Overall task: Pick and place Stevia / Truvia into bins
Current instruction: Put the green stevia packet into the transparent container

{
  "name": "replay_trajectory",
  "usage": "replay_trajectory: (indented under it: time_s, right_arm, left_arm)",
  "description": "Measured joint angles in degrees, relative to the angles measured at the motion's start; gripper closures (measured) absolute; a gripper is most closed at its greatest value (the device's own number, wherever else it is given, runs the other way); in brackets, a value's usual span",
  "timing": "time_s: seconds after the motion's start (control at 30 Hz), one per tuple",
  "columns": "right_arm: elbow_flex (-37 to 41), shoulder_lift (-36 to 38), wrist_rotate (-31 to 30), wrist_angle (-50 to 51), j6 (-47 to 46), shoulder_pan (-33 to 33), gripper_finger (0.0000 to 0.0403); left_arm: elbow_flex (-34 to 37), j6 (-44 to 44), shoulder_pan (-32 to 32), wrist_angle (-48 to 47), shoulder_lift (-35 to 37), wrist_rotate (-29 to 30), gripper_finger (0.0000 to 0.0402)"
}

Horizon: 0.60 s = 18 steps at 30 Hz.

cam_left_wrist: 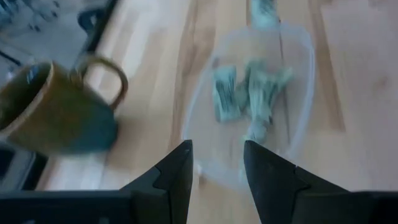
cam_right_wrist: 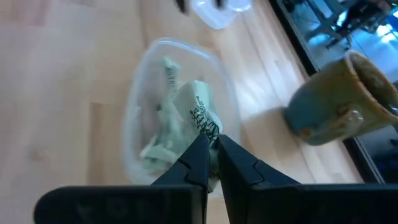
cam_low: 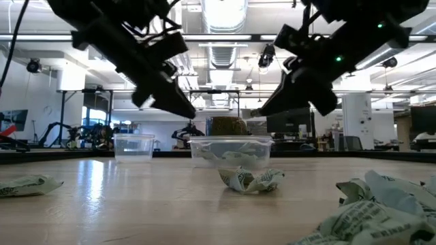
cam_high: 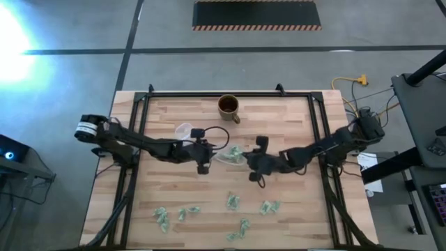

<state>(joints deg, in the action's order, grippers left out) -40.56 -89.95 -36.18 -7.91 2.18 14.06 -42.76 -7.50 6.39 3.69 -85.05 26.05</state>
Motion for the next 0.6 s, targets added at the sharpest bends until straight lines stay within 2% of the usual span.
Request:
replay_trajectory:
  time_s: [0.17, 0.37, 0.6]
  right_arm:
    - [-0.04, 0.00, 1.05, -1.54, 2.56, -2.90, 0.0385]
    - [-0.04, -0.02, 9.63, -5.28, 4.37, -6.54, 0.0385]
    - [-0.14, -1.06, 15.12, -6.14, 4.32, -9.62, 0.0385]
  left_arm:
    - [1.00, 6.73, 2.74, -6.60, 5.54, -0.44, 0.0274]
    - [2.79, 12.19, 10.12, -11.88, 11.27, -3.48, 0.0274]
    - [3.10, 17.60, 20.78, -11.86, 11.93, -5.05, 0.0274]
